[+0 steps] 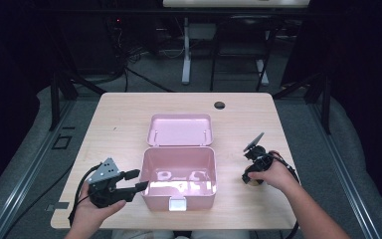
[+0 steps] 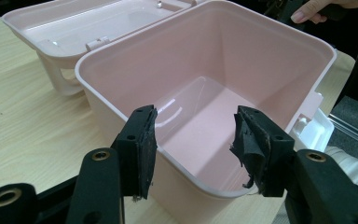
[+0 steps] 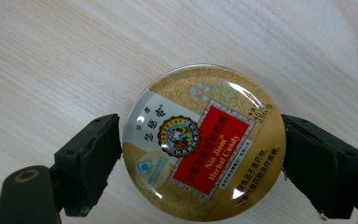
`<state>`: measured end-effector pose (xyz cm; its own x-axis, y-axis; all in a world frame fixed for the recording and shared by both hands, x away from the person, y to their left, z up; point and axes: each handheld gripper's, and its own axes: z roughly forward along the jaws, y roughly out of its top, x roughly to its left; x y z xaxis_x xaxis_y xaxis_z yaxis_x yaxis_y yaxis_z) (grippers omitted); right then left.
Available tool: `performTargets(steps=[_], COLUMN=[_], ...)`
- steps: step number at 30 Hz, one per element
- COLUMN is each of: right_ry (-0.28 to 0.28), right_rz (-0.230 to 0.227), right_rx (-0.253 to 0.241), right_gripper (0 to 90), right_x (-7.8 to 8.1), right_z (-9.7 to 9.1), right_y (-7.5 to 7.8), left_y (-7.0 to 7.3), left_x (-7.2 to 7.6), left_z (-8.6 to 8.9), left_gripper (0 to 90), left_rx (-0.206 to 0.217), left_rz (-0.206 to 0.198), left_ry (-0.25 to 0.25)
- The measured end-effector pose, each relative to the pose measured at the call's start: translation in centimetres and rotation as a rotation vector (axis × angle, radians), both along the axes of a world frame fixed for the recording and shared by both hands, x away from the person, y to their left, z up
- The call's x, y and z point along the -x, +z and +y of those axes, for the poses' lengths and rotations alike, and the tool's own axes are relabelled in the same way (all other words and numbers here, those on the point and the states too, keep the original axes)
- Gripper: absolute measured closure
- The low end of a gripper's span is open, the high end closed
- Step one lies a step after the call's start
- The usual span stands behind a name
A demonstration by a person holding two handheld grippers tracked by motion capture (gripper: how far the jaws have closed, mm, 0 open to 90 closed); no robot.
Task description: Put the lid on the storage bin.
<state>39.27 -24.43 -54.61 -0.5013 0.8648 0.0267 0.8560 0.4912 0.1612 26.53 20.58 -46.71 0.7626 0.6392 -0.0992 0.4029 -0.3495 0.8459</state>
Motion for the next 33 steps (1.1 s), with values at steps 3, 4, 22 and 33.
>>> performTargets(steps=[3, 4, 22, 33], right_ry=[-0.004, -0.003, -0.003, 0.026], right_rz=[0.001, 0.0, 0.024, 0.013], right_rx=[0.004, 0.003, 0.016, 0.032], right_gripper=[15.2, 15.3, 19.5, 19.6], right_x=[0.0, -0.1, -0.2, -0.1], right_z=[0.0, 0.0, 0.1, 0.8], right_y=[-0.1, -0.1, -0.3, 1.6], left_y=[0.0, 0.0, 0.0, 0.1], left_x=[0.0, 0.0, -0.1, 0.0], left_z=[0.0, 0.0, 0.1, 0.2], left_gripper=[48.2, 48.2, 48.2, 48.3], left_rx=[-0.007, -0.005, -0.002, -0.002], left_rz=[0.001, 0.003, -0.004, -0.005], left_ry=[-0.002, 0.001, 0.002, 0.003])
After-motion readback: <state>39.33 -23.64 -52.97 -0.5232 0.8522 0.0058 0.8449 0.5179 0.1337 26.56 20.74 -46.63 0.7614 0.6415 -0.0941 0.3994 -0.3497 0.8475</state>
